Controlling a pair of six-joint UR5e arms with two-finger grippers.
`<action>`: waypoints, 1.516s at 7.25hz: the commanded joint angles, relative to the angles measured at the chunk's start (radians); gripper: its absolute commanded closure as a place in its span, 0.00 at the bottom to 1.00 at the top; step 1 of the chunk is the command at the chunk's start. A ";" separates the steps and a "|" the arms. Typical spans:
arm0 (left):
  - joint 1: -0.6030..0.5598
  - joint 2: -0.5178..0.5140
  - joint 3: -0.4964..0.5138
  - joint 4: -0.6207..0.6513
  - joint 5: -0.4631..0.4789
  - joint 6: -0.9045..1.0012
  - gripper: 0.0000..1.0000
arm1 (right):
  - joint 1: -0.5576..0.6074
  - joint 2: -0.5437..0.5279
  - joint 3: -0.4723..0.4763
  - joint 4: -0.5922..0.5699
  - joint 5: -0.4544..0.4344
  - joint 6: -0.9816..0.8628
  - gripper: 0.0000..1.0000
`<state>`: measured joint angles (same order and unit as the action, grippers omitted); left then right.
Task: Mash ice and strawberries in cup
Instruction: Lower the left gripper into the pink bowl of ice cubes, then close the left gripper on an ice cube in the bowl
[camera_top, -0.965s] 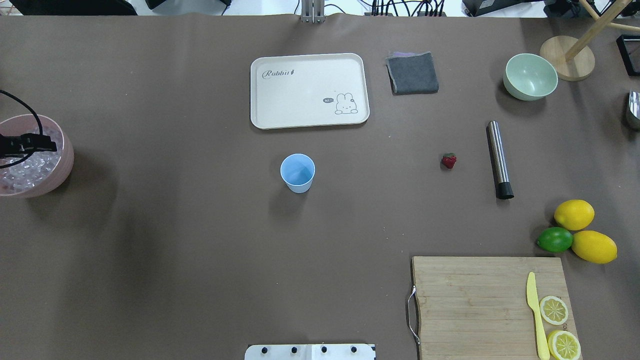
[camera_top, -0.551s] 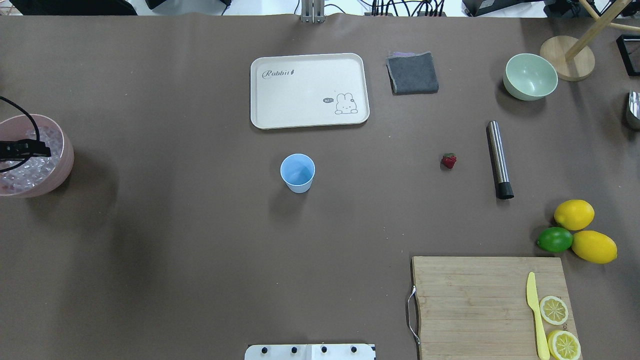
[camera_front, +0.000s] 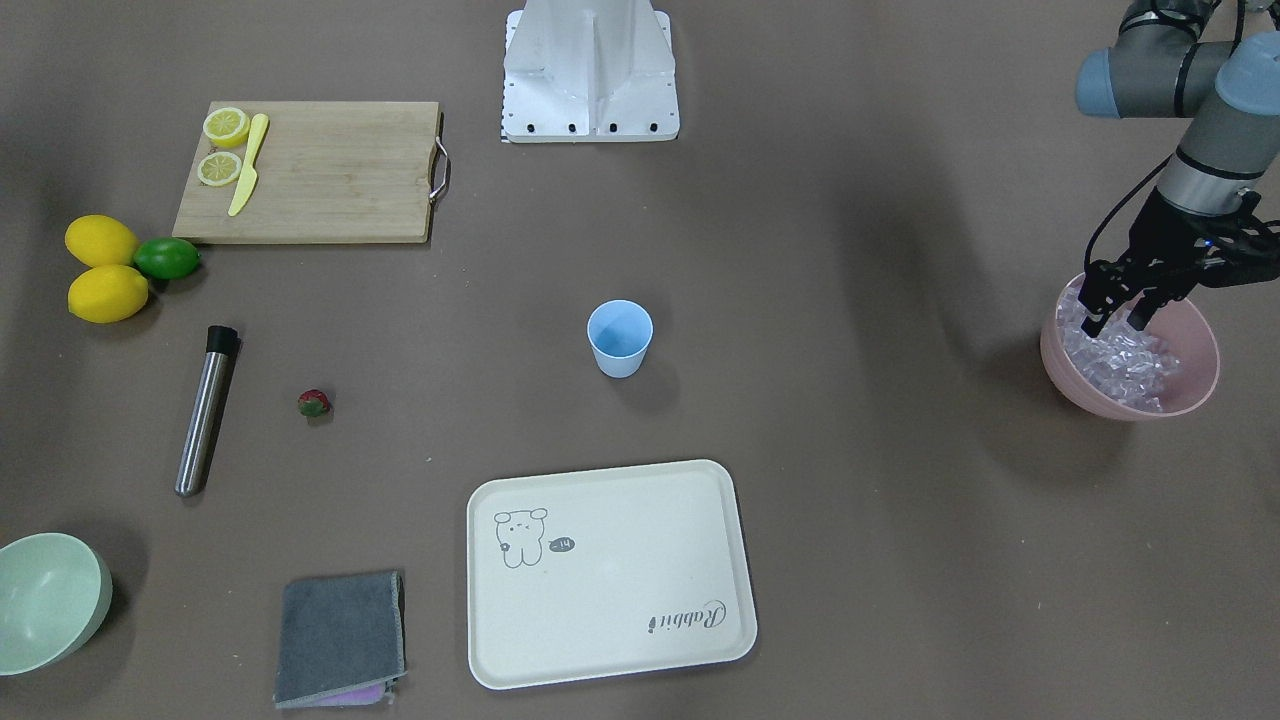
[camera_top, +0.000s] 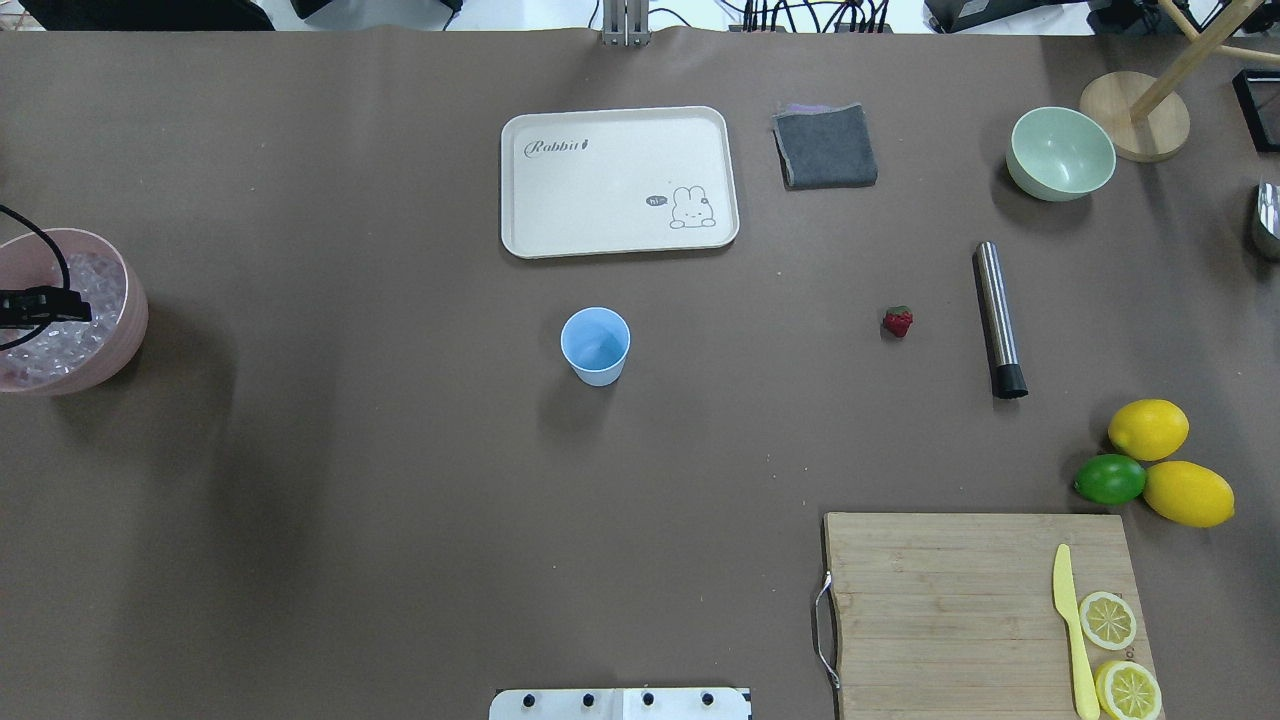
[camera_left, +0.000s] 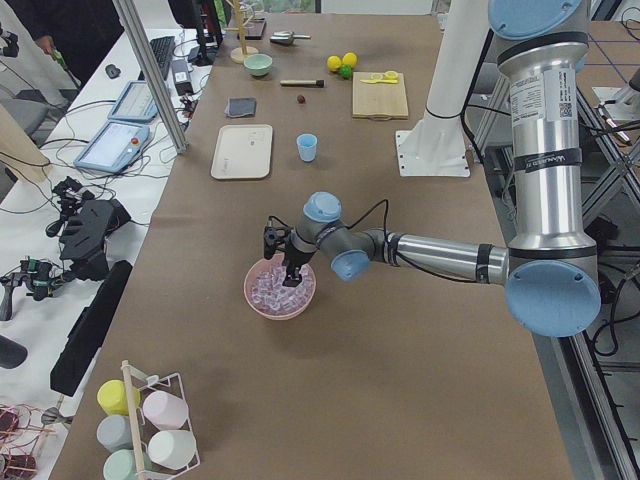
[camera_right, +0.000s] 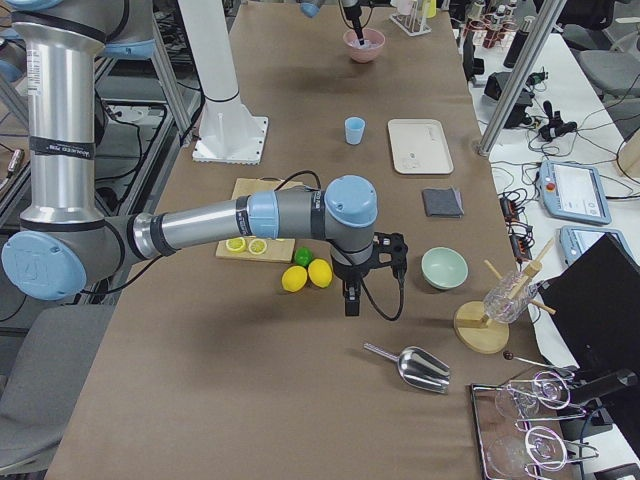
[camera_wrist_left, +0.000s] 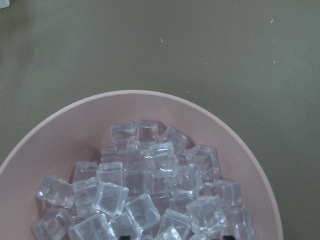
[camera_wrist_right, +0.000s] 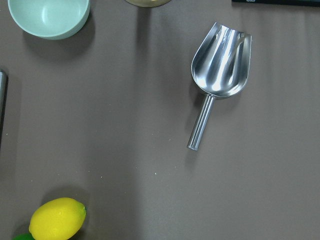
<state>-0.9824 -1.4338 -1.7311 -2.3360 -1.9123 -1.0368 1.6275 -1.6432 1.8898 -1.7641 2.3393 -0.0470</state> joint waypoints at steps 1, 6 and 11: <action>0.001 -0.004 0.007 0.001 0.002 0.000 0.33 | 0.000 -0.003 0.000 0.000 0.000 -0.001 0.00; 0.005 -0.016 0.016 0.003 0.007 0.004 0.37 | 0.000 -0.007 -0.001 0.000 0.000 0.001 0.00; 0.008 -0.057 0.058 0.003 0.003 0.007 0.42 | 0.000 -0.001 -0.003 0.000 -0.002 0.001 0.00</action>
<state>-0.9734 -1.4833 -1.6827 -2.3333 -1.9063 -1.0304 1.6276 -1.6452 1.8856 -1.7641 2.3385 -0.0460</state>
